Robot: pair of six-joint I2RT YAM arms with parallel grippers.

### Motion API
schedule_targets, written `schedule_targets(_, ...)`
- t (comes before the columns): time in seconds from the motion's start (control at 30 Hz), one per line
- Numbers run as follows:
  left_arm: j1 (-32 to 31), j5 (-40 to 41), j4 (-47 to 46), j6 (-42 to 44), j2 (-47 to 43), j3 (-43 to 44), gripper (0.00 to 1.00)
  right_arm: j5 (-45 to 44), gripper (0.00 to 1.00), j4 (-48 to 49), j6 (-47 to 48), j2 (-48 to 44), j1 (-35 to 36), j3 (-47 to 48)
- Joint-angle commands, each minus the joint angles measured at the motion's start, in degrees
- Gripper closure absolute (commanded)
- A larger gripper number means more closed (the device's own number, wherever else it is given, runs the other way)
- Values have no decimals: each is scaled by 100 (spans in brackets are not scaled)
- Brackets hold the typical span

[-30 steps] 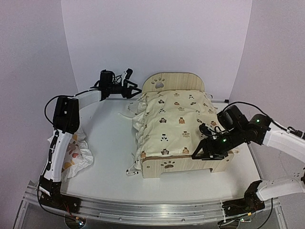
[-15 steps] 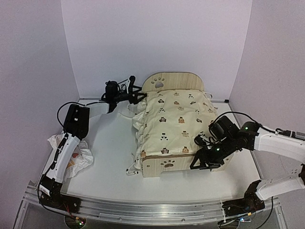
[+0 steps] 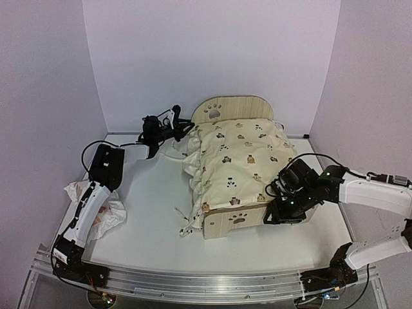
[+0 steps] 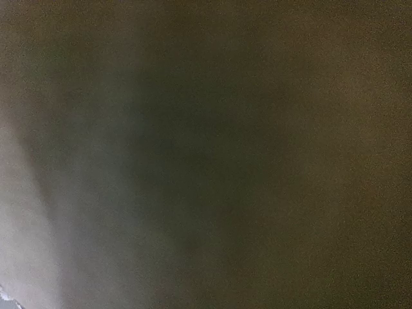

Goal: Set up the pet bed

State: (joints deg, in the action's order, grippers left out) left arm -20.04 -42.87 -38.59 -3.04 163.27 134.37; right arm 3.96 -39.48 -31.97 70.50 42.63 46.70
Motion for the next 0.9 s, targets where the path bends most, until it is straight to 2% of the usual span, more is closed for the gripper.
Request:
schedule_targets(0.0,-172,-687,-436,-24,-381,-370,79,-1053,46,333,112,-41,-214,222)
schedule_targets(0.07,-173,-835,-450,-87,-533,-606,88,-1035,46,324,210,-6,-425,336)
schedule_targets(0.17,-166,-924,-673,-151,-1028,-1413,100,-887,45,311,351,30,-850,501)
schedule_targets(0.3,-171,-1058,-949,-173,-1983,-2850,100,-699,45,301,502,119,-1513,697)
schedule_targets(0.47,-181,-845,-1726,154,-3338,-4980,98,-835,43,197,655,270,-1828,994)
schedule_targets(0.5,-178,-756,-1698,330,-3489,-5207,90,-854,42,157,664,272,-1836,1026)
schedule_targets(0.57,-174,-616,-1345,741,-3591,-5303,63,-774,41,125,666,236,-1846,1043)
schedule_targets(0.6,-167,-532,-1122,882,-3585,-5230,52,-710,41,119,665,208,-1846,1042)
schedule_targets(0.67,-153,-408,-829,1062,-3515,-5089,37,-575,40,95,652,131,-1846,1008)
schedule_targets(0.73,-151,-283,-820,1155,-3444,-5036,28,-469,40,74,643,38,-1846,937)
schedule_targets(0.87,-152,-9,-887,1204,-3214,-4734,26,-212,40,64,613,-106,-1845,788)
